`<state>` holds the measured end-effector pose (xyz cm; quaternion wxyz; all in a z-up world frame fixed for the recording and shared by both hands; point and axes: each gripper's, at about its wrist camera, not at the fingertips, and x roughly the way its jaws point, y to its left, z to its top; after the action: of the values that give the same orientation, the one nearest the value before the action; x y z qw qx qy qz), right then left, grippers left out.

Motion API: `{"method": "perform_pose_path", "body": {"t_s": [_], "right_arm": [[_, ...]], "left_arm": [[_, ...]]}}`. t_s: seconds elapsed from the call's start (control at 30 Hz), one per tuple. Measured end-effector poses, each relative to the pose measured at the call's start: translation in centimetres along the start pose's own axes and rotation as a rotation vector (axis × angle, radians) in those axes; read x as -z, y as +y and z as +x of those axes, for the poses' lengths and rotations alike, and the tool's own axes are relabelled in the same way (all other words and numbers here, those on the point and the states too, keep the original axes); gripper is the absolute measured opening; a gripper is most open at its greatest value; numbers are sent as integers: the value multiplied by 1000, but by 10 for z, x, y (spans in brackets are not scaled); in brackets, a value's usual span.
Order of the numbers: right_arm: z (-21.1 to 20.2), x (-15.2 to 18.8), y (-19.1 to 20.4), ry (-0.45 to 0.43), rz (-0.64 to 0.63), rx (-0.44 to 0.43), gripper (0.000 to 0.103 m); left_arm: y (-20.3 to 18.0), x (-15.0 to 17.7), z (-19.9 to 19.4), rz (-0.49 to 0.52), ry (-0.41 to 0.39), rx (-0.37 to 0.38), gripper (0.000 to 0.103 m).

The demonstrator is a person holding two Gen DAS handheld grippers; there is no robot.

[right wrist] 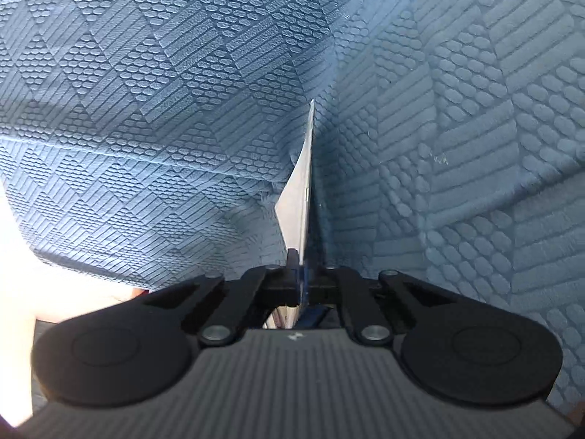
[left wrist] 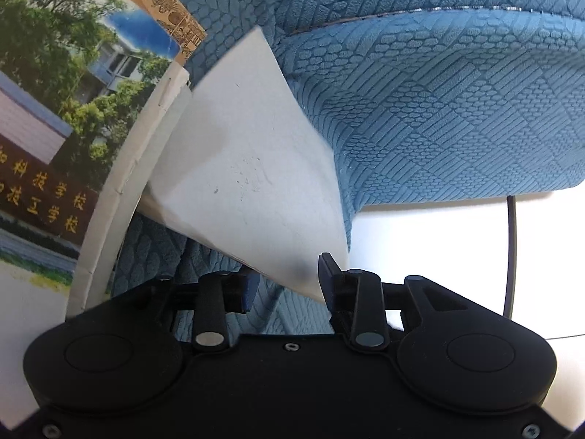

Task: Organize objects
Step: 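Lift and carry the held white envelope with both grippers over the book stack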

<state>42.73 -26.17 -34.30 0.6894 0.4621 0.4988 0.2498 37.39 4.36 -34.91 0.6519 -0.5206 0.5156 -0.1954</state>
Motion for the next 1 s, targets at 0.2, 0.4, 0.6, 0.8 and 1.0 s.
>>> {"method": "perform_pose_path", "body": {"t_s": [0.2, 0.4, 0.6, 0.8, 1.0], "right_arm": [[-15, 1, 2, -29, -35, 27, 4], [-28, -5, 10, -61, -89, 70, 5], [-45, -2, 20, -80, -150, 84, 5], [-57, 9, 36, -70, -177, 88, 5], [-65, 22, 67, -42, -242, 77, 5]], "left_arm": [[2, 1, -1, -8, -6, -5, 24], [-3, 3, -3, 29, -24, -33, 11], [-26, 15, -17, 166, -28, -50, 6], [-42, 28, -46, 204, -40, -71, 6], [-64, 40, -79, 249, -54, -126, 6]]}}
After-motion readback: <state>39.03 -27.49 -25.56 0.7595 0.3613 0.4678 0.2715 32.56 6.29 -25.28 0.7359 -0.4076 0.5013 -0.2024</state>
